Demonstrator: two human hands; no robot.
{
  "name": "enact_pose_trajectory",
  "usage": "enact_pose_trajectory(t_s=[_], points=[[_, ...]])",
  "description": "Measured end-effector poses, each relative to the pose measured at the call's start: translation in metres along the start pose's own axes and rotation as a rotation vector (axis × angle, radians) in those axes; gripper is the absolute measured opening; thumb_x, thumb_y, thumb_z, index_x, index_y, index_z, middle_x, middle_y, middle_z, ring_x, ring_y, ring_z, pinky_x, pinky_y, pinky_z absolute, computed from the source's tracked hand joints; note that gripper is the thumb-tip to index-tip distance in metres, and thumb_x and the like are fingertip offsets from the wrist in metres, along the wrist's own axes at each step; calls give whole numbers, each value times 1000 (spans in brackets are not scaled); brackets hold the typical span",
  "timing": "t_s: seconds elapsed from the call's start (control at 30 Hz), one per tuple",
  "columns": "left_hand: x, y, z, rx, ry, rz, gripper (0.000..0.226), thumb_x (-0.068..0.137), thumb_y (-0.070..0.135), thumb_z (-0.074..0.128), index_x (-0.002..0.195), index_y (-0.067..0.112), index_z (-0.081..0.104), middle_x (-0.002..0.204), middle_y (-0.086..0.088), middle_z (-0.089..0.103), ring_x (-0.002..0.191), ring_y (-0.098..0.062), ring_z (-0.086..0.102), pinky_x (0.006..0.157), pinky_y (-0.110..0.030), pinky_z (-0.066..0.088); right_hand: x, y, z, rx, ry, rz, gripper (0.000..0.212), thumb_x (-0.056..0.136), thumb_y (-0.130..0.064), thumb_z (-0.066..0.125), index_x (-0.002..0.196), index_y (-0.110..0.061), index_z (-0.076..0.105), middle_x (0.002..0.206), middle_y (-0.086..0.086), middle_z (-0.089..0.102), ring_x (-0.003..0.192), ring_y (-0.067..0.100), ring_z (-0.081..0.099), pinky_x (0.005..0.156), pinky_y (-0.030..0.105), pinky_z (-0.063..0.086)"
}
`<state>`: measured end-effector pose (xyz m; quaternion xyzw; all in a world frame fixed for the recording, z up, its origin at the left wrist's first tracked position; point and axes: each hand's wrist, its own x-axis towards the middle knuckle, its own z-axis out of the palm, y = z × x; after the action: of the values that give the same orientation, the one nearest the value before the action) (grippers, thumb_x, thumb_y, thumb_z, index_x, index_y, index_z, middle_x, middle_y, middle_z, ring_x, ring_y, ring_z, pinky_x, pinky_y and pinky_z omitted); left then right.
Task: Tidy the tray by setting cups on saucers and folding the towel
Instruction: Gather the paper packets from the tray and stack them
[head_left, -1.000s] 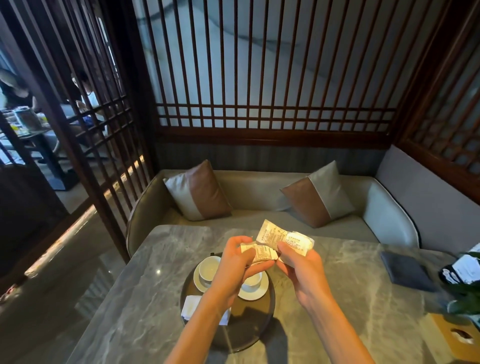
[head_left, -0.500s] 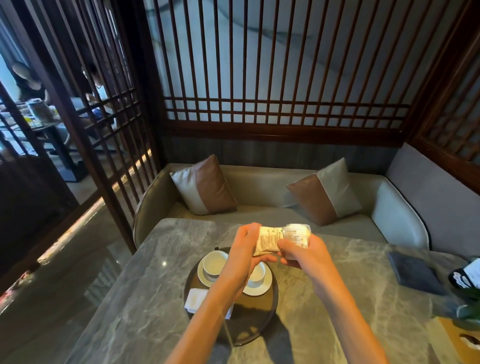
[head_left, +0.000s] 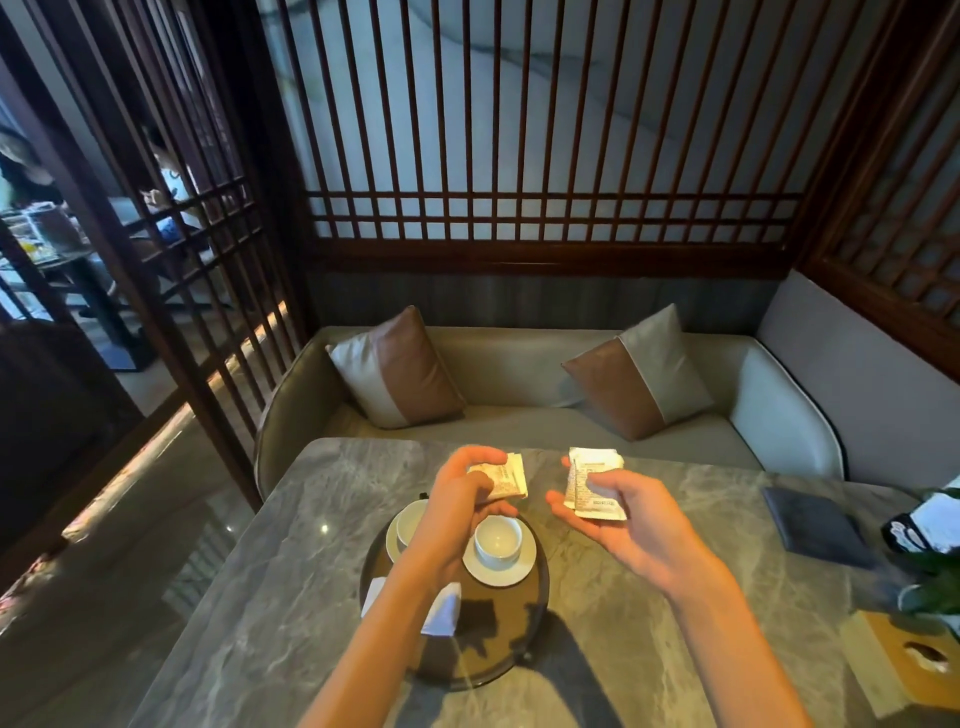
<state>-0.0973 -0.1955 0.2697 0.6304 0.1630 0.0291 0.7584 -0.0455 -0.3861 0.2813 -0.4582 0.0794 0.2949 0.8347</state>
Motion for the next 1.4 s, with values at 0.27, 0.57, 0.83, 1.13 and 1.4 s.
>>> enact_pose_trajectory(t_s=[0.27, 0.57, 0.83, 1.13, 1.4], points=[[-6, 1, 12, -16, -220, -1, 41, 97, 44, 51, 118, 11, 61, 115, -18, 68, 98, -27, 70, 73, -31, 58, -4, -9, 17, -1016, -23, -286, 30, 97, -20, 58, 127, -23, 56, 114, 0, 66, 89, 12, 67, 70, 23, 56], [-8, -12, 8, 219, -194, 136, 29, 96, 29, 61, 117, 41, 45, 98, 13, 68, 83, -11, 73, 65, -19, 57, 11, 14, 26, -1190, -29, -423, 51, 96, -19, 58, 144, -32, 46, 142, -8, 49, 128, 11, 49, 98, 21, 44], [-9, -36, 6, 193, -177, 206, 51, 95, 3, 49, 131, 39, 44, 105, 0, 63, 76, -11, 66, 63, -29, 58, 19, 60, 10, -707, 52, -283, 43, 103, -16, 45, 144, -31, 44, 137, 0, 59, 115, 12, 63, 98, 36, 53], [18, -107, 47, 360, -288, 55, 43, 88, -11, 43, 118, 18, 33, 95, -2, 54, 74, -6, 58, 63, -26, 52, 28, 88, -60, -709, 207, -245, 52, 96, 10, 44, 142, -14, 48, 129, 8, 58, 93, -10, 63, 74, 9, 50], [65, -242, 101, 595, -430, 92, 41, 80, 8, 45, 119, 0, 39, 106, -15, 48, 90, -19, 50, 77, -28, 45, 64, 148, -182, -726, 504, -225, 37, 94, -5, 58, 130, -9, 59, 126, 7, 64, 111, 18, 62, 95, 23, 48]])
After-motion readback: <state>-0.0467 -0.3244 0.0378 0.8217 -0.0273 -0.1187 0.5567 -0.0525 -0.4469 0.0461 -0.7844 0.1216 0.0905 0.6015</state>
